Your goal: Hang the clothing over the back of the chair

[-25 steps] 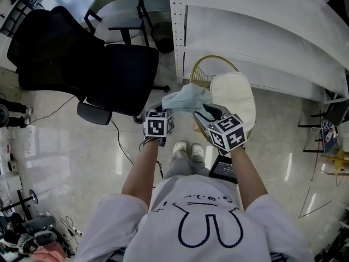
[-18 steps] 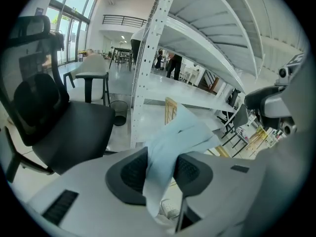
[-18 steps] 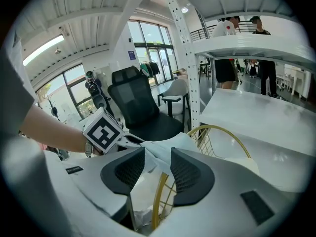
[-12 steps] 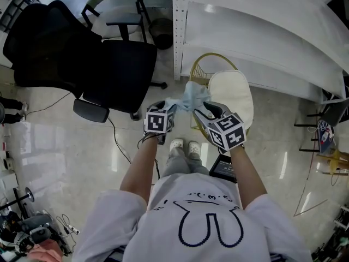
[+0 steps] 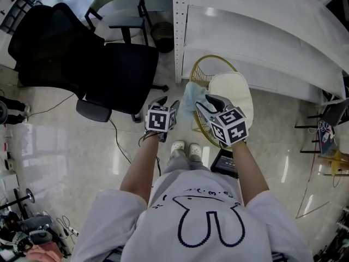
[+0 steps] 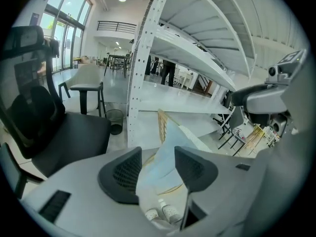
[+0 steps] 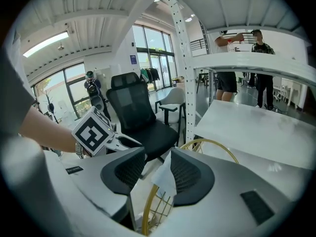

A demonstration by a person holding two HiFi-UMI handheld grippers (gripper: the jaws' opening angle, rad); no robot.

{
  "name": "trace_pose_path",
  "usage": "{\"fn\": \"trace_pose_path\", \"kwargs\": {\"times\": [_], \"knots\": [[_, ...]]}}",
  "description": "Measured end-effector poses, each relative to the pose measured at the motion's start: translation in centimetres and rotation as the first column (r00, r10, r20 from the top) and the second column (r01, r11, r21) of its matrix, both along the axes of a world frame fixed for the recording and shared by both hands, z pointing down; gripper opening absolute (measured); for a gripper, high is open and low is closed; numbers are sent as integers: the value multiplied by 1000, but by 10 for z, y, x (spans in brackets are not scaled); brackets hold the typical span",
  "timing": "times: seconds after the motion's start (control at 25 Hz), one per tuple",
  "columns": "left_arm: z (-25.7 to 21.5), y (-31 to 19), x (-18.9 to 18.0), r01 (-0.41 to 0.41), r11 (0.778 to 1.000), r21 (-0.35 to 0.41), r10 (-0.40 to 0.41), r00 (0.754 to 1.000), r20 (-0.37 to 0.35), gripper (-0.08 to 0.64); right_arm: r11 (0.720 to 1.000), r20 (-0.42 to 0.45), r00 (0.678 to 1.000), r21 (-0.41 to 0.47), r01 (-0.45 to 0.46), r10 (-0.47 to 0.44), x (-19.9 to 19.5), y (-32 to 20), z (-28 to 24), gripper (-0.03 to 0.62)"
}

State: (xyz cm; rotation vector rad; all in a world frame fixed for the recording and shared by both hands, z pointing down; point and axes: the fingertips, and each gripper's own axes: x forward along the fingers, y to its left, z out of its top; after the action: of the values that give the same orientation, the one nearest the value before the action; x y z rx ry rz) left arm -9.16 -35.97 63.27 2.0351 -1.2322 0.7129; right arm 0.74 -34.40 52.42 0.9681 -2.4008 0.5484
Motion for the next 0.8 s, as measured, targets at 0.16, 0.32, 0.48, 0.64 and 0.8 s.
{"fn": "trace_pose_path", "kwargs": {"times": [0.16,0.32,0.48,0.64,0.8], "knots": [[-24,-5,4,-5,999,48,5,1000,-16,225,999,16,1000,39,5,-6,2,-7,-16,152],[-54,-15,13,-15,994,112,18,999,-28,224,997,25,1000,74,11,-13,5,-13,-34,152],[-86,-25,21,-28,983,183,35,999,-35,224,993,43,999,116,10,-15,3,-17,-51,152],[-119,-27,30,-38,968,249,52,997,-51,215,989,82,997,150,2,-15,1,-18,-71,152],[-153,-25,41,-56,942,331,75,996,-45,205,978,122,992,209,-4,-22,-1,-15,-98,144]]}}
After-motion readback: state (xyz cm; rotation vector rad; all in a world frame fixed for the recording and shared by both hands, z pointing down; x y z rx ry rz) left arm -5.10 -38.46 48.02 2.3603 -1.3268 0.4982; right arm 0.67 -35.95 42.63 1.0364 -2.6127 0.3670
